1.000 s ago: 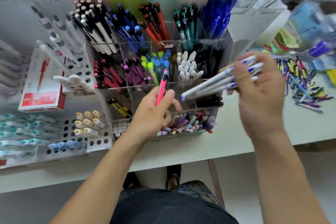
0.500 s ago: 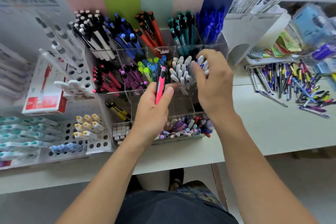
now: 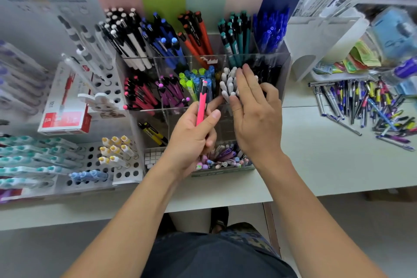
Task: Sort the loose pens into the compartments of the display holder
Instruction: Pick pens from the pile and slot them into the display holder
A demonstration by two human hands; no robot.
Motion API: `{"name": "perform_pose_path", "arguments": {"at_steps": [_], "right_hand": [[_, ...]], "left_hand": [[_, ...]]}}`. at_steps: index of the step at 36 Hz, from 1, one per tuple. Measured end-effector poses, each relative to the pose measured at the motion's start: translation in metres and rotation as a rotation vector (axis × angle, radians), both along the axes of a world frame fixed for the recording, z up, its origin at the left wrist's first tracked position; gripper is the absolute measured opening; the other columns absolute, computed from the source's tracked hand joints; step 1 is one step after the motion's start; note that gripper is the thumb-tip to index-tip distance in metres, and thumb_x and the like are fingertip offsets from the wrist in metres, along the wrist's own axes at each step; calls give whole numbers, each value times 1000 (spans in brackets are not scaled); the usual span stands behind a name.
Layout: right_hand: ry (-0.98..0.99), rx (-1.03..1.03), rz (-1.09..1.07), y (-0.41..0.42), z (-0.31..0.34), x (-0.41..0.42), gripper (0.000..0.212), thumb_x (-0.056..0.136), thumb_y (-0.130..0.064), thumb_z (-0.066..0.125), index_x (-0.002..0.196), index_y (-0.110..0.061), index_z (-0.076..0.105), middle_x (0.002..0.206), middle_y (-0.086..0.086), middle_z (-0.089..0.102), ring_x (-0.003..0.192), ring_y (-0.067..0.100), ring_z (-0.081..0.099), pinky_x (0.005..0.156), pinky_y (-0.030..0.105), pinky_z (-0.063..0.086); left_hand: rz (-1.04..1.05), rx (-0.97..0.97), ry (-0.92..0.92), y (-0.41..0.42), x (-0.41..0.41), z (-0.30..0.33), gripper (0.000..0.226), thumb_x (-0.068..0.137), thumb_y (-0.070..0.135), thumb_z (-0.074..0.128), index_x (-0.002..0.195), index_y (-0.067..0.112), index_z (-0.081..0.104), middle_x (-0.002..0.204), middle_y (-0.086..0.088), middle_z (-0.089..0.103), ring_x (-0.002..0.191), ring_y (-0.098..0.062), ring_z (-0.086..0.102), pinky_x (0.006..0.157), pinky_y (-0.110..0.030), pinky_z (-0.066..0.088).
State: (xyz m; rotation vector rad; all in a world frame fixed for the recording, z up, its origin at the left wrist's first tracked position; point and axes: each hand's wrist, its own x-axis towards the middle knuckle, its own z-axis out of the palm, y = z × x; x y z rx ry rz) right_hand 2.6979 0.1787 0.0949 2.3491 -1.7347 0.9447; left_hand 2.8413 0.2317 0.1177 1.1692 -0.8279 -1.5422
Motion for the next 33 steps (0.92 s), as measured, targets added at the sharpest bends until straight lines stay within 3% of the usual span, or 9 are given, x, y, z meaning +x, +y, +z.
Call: {"name": "perform_pose_path", "arguments": {"at_steps": [4,6,9,12,15,18,22,27,33], "right_hand": [[64,35,-34,3,8,-2,53,108,-47,40,156,-24,40,161,-9,39,116,25,46,91,37,39],[-44,-7,-22,10,17,1,51,107,-44,43,152,-20,48,155,-5,49,113,24,47,93,34,39],[-352,-31,63,28,37,17,34,100,-38,60,120,-12,70,110,1,71,95,19,59,84,31,49],[-643,357,133,38,49,39,19,86,-34,80,95,-18,73,74,-4,69,64,17,62,63,30,53],[-823,623,189,36,46,50,6,88,-18,79,88,-16,74,71,-3,71,63,13,69,61,34,59],[-1011,796,241,32,43,52,8,95,-7,69,101,-9,74,74,-1,70,64,9,66,61,23,55],[-1142,687,264,30,46,55,17,99,-5,62,109,-13,72,87,-3,73,84,11,70,75,27,57],[-1042,383,299,21,62,70,16,99,-2,63,113,-7,70,86,-10,73,83,11,72,77,26,58],[-694,193,311,9,53,103,27,94,-10,71,122,-13,68,98,-3,73,90,12,72,82,36,60]], "left_hand": [[-57,-19,70,3,14,2,14,105,9,50,92,14,47,129,0,69,41,-7,29,38,-16,30],[-76,-45,43,6,20,-1,13,103,15,56,91,20,55,110,-13,67,42,-7,29,39,-16,30],[-112,-43,-16,10,25,-3,18,101,16,58,87,27,54,77,-12,45,44,-8,26,40,-16,29],[-132,-34,-198,14,26,1,12,94,9,52,101,18,47,61,14,44,42,-2,34,41,-12,32],[-111,7,-228,20,29,4,11,98,8,41,100,18,44,61,10,43,46,-2,35,41,-14,32],[-4,54,-116,28,38,5,13,104,10,31,96,15,42,68,0,46,50,-11,31,40,-19,25],[204,21,-83,36,58,-6,22,107,10,31,94,17,47,70,-1,52,48,-12,35,40,-21,24],[325,25,176,43,82,-10,22,109,11,36,109,15,57,76,0,60,51,-11,45,41,-20,32],[280,39,236,51,99,-12,27,107,10,41,125,8,60,79,0,63,52,-9,40,44,-18,29]]}}
